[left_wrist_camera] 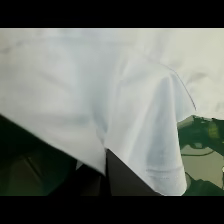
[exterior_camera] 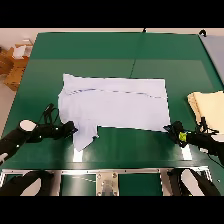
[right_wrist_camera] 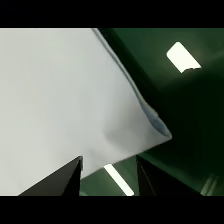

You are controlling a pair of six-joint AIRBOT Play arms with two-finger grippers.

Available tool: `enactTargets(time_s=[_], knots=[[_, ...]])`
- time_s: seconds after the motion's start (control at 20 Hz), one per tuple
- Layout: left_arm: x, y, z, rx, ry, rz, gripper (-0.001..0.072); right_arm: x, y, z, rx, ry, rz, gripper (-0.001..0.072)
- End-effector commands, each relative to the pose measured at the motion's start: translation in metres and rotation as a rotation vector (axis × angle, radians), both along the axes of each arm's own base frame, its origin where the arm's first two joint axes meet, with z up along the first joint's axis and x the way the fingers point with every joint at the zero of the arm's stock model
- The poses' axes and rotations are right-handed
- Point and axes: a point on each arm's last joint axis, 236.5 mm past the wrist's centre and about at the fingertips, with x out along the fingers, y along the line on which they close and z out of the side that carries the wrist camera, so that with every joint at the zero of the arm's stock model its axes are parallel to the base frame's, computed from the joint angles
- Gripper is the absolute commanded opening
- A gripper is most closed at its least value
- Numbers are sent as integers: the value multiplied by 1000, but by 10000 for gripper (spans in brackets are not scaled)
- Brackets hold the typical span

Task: Fold the shirts.

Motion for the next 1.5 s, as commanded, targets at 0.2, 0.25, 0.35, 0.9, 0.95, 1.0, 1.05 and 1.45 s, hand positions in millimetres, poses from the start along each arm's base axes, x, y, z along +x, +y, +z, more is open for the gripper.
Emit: enactTargets(time_s=[0.2,0.25,0.35,0.9,0.95,1.0,1.05,1.45], knots=[[4,-2,3,-18,-7,23,26,30,1,0,-50,-100,-88,408],[4,-2,3,-19,-5,21,26,31,3,0,-53,-103,-82,327],[3,-3,5,-22,-5,13,26,29,6,1,-46,-100,-68,14],[-73,21,88,113,-38,-39,23,-27,-47,52,-325,107,248,11],[-81,20,94,108,-27,-41,23,-29,-46,56,-326,109,245,12],[-92,19,99,103,-3,-51,23,-33,-44,57,-320,116,255,12],[-100,20,102,109,23,-69,23,-37,-42,58,-315,127,266,12],[-23,32,136,191,-90,-79,24,43,-31,123,-265,-96,254,12]])
